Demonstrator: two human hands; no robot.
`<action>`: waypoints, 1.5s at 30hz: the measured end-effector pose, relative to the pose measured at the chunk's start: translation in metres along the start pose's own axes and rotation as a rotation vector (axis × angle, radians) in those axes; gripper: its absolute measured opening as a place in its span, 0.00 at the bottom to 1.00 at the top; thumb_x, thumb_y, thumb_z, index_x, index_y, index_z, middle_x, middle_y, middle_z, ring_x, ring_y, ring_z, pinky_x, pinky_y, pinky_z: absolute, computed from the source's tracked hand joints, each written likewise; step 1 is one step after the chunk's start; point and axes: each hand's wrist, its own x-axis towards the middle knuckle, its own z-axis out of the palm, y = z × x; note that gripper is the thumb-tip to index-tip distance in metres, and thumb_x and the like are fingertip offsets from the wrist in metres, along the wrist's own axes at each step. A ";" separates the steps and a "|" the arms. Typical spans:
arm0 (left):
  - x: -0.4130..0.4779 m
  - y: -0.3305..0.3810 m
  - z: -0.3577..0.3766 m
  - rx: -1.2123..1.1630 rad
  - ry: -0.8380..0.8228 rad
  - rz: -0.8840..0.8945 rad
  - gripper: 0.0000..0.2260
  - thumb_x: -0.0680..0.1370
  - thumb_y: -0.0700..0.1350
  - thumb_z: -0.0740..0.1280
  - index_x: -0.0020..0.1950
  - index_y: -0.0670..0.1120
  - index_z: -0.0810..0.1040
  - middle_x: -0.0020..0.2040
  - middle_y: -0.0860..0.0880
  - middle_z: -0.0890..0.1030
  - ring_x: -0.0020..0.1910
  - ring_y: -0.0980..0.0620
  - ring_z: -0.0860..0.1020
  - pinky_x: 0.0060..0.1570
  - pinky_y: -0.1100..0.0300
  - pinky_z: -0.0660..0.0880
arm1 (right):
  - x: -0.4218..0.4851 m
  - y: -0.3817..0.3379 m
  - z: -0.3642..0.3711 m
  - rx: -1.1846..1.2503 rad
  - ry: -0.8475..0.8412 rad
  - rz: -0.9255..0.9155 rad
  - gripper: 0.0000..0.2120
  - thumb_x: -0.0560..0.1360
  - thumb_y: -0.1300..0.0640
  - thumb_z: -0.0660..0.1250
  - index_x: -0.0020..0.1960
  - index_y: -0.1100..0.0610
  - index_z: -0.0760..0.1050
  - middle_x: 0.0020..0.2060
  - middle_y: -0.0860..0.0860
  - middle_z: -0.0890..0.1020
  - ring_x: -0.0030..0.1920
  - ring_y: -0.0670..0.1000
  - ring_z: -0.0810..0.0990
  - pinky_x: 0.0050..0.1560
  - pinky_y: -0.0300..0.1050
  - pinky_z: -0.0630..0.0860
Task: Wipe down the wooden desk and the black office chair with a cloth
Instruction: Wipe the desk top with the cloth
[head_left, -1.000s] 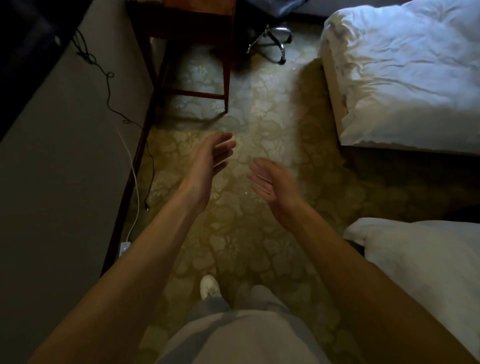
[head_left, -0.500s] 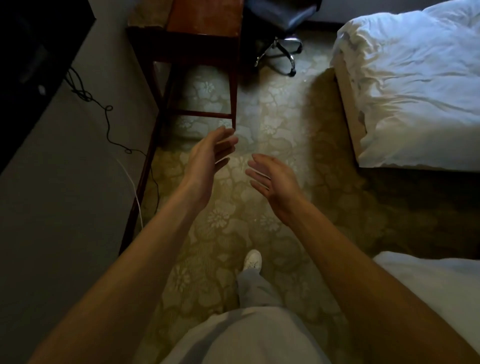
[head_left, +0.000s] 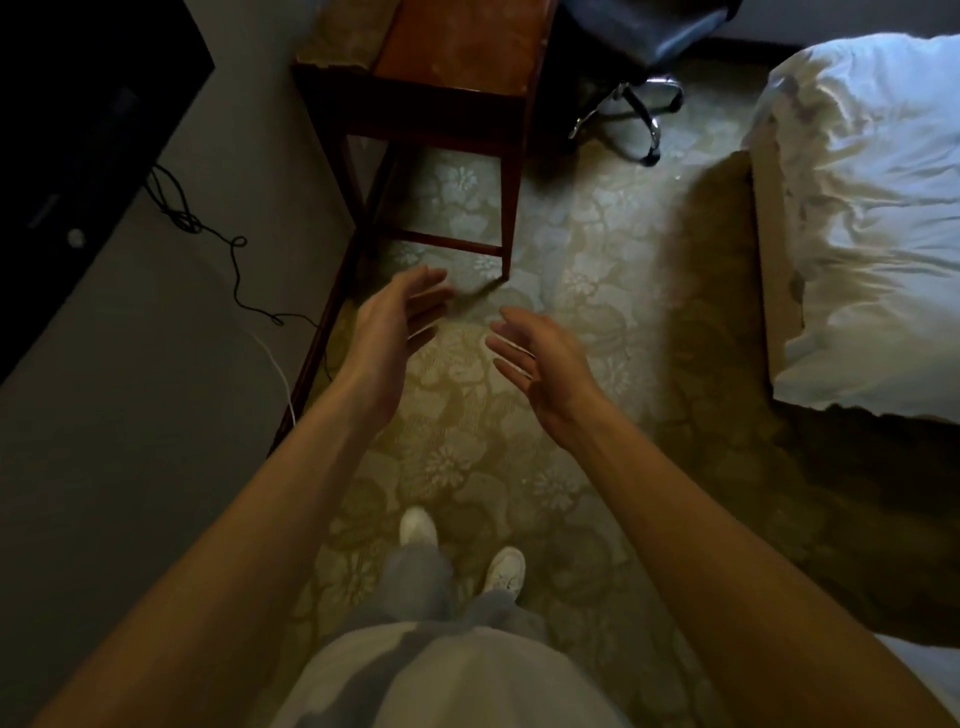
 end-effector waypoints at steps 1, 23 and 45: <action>0.009 0.003 0.003 -0.004 0.003 -0.005 0.16 0.83 0.58 0.60 0.61 0.54 0.83 0.58 0.55 0.86 0.61 0.56 0.82 0.69 0.50 0.72 | 0.007 -0.005 -0.001 -0.004 0.003 0.000 0.09 0.77 0.52 0.72 0.56 0.53 0.81 0.56 0.53 0.85 0.56 0.50 0.85 0.61 0.49 0.80; 0.310 0.111 0.100 0.024 -0.241 -0.040 0.16 0.85 0.55 0.59 0.63 0.50 0.81 0.62 0.51 0.84 0.62 0.54 0.80 0.65 0.54 0.74 | 0.248 -0.173 -0.003 0.016 0.160 -0.101 0.09 0.78 0.52 0.72 0.56 0.53 0.81 0.50 0.48 0.88 0.53 0.48 0.86 0.62 0.50 0.79; 0.568 0.213 0.111 -0.059 0.130 -0.078 0.13 0.85 0.55 0.60 0.61 0.52 0.81 0.59 0.53 0.85 0.60 0.55 0.82 0.62 0.56 0.75 | 0.549 -0.332 0.077 -0.084 -0.133 0.098 0.07 0.78 0.54 0.71 0.56 0.52 0.79 0.53 0.52 0.86 0.54 0.49 0.86 0.60 0.48 0.79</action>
